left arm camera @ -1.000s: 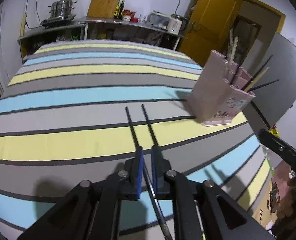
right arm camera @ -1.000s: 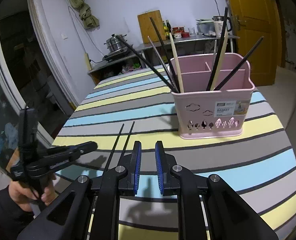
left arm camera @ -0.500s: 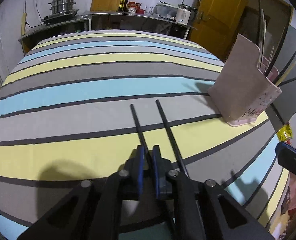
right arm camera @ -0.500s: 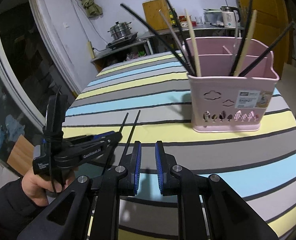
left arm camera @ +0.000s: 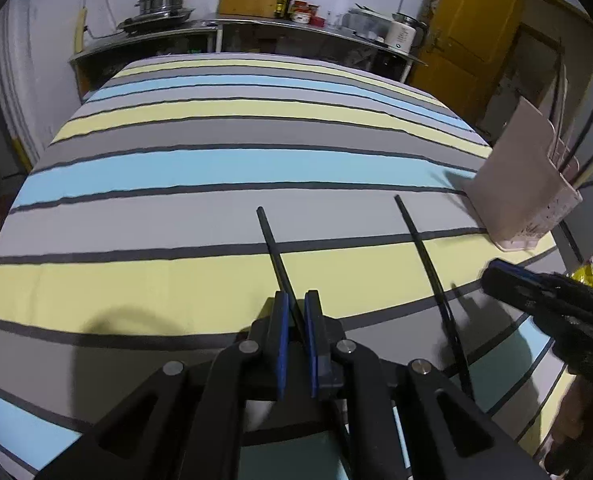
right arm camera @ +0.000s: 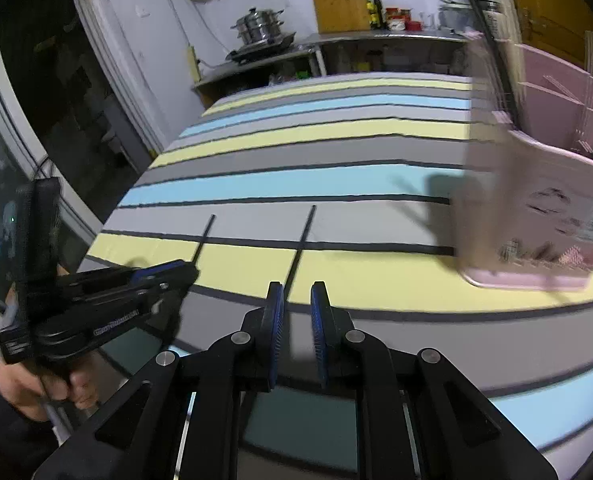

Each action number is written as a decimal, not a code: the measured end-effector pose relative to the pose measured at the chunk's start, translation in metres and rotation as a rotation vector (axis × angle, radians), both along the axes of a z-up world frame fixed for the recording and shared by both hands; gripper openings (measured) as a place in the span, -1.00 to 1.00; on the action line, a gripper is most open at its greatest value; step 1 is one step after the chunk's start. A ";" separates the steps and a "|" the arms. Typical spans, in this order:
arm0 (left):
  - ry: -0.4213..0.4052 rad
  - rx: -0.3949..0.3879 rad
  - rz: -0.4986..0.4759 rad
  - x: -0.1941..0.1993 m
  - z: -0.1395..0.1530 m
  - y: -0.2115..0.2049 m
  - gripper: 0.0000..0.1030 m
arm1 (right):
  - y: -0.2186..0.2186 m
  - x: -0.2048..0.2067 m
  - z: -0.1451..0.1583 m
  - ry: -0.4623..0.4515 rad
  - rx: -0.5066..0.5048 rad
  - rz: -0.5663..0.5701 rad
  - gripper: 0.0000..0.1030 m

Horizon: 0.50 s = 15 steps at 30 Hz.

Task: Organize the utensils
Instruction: 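Grasp a black chopstick with the left gripper while the right gripper grasps another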

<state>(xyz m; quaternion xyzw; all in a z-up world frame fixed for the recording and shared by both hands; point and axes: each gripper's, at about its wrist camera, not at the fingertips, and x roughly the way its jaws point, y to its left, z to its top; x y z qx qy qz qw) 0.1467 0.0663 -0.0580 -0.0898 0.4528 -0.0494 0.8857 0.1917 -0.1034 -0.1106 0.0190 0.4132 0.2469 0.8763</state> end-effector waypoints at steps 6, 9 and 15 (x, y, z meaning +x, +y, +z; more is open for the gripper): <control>0.005 -0.036 0.034 0.004 -0.001 0.005 -0.79 | 0.023 0.022 -0.019 0.041 -0.044 0.014 -0.72; 0.004 -0.035 0.051 0.005 -0.001 0.004 -0.79 | 0.028 0.027 -0.026 0.041 -0.070 0.007 -0.72; 0.001 -0.005 0.068 0.008 -0.001 0.000 -0.80 | 0.039 0.031 -0.026 0.021 -0.130 -0.008 -0.75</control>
